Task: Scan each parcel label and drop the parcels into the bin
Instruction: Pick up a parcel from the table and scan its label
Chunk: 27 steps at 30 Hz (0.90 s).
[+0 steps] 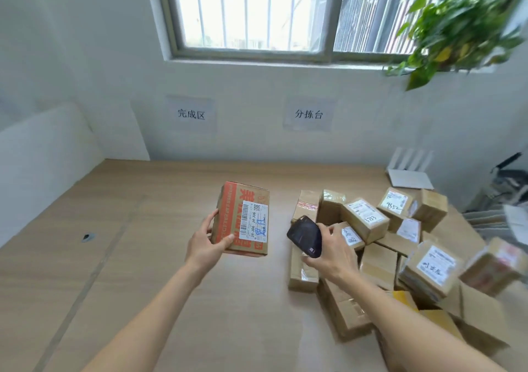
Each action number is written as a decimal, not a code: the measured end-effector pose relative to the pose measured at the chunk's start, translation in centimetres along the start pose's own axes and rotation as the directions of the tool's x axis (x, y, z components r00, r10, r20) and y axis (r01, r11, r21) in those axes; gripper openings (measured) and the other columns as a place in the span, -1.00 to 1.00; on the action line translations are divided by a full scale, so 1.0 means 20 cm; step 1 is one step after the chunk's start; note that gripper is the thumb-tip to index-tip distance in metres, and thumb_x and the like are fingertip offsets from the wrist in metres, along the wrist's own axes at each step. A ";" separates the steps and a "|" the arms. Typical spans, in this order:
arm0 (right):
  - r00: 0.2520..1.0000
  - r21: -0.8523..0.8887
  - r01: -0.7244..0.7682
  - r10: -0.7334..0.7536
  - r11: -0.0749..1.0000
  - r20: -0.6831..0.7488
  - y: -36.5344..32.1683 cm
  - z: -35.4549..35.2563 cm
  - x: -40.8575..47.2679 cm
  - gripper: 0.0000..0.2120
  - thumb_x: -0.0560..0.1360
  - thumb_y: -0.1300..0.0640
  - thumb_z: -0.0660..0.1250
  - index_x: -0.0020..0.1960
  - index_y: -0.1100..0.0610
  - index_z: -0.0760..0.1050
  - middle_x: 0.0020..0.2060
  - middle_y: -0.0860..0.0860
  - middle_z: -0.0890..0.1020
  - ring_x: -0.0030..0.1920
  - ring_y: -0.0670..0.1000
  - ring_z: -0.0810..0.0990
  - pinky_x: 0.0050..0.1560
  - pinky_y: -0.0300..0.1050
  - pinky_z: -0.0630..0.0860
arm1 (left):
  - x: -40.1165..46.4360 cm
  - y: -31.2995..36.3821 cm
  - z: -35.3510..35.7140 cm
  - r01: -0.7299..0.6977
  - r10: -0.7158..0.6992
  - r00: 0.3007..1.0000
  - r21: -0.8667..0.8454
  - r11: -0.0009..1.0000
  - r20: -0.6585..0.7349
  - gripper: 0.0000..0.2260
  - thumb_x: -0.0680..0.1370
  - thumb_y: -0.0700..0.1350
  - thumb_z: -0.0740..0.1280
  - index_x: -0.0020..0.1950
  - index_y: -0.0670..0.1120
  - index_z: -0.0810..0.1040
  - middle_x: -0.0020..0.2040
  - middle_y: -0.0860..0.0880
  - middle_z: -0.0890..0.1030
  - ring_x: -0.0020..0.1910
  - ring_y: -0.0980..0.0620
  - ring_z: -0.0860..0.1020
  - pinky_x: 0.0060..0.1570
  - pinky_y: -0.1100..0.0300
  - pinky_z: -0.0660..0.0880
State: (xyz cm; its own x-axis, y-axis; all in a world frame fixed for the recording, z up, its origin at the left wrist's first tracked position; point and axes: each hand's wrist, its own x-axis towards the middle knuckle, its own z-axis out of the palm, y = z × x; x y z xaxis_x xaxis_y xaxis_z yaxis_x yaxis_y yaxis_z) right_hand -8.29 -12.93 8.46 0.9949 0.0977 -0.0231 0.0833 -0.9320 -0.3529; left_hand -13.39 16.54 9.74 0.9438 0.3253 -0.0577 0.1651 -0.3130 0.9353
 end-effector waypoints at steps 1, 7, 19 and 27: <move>1.000 -0.011 0.023 -0.023 1.000 -0.014 -0.02 -0.08 0.01 -0.23 0.32 -0.18 0.54 0.42 -0.01 0.34 0.12 -0.03 0.34 0.06 0.07 0.53 -0.01 0.00 0.53 | 0.01 0.07 -0.01 -0.022 0.022 1.000 -0.001 1.000 -0.005 -0.33 0.48 -0.09 0.52 0.51 0.17 0.32 0.16 0.01 0.62 0.10 0.08 0.60 0.16 0.09 0.56; 0.980 -0.010 0.157 -0.157 0.987 -0.118 -0.18 -0.53 0.05 -0.22 0.29 -0.12 0.55 0.45 -0.05 0.36 0.15 -0.05 0.40 0.08 0.09 0.56 0.00 0.00 0.53 | 0.01 0.41 -0.10 -0.130 0.130 0.990 -0.004 0.991 -0.052 -0.36 0.48 -0.14 0.51 0.49 0.14 0.35 0.04 0.15 0.60 0.01 0.27 0.55 -0.01 0.30 0.46; 0.930 -0.043 0.313 -0.315 0.949 -0.190 -0.46 -1.00 0.04 -0.18 0.26 -0.11 0.56 0.47 -0.16 0.36 0.12 -0.15 0.39 0.06 0.03 0.58 -0.07 -0.11 0.47 | 0.05 0.72 -0.30 -0.229 0.229 0.966 0.015 0.973 -0.123 -0.32 0.47 -0.13 0.52 0.51 0.13 0.32 0.16 0.03 0.56 0.14 0.02 0.57 0.17 0.11 0.53; 0.909 -0.065 0.378 -0.384 0.923 -0.163 -0.54 -1.06 0.03 -0.15 0.27 -0.14 0.54 0.50 -0.16 0.31 0.14 -0.14 0.38 0.08 0.02 0.54 0.05 -0.02 0.56 | 0.00 0.79 -0.37 -0.229 0.233 0.957 0.041 0.972 -0.172 -0.33 0.50 -0.13 0.49 0.54 0.06 0.29 0.19 -0.04 0.55 0.13 -0.02 0.54 0.17 0.12 0.50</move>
State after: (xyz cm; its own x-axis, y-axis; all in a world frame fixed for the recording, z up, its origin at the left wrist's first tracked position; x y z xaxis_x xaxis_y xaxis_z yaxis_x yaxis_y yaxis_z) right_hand -7.31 -10.29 32.15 0.8815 0.3899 0.2665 0.4570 -0.8463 -0.2736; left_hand -12.85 18.16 27.03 0.8925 0.3921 0.2230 -0.0443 -0.4157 0.9084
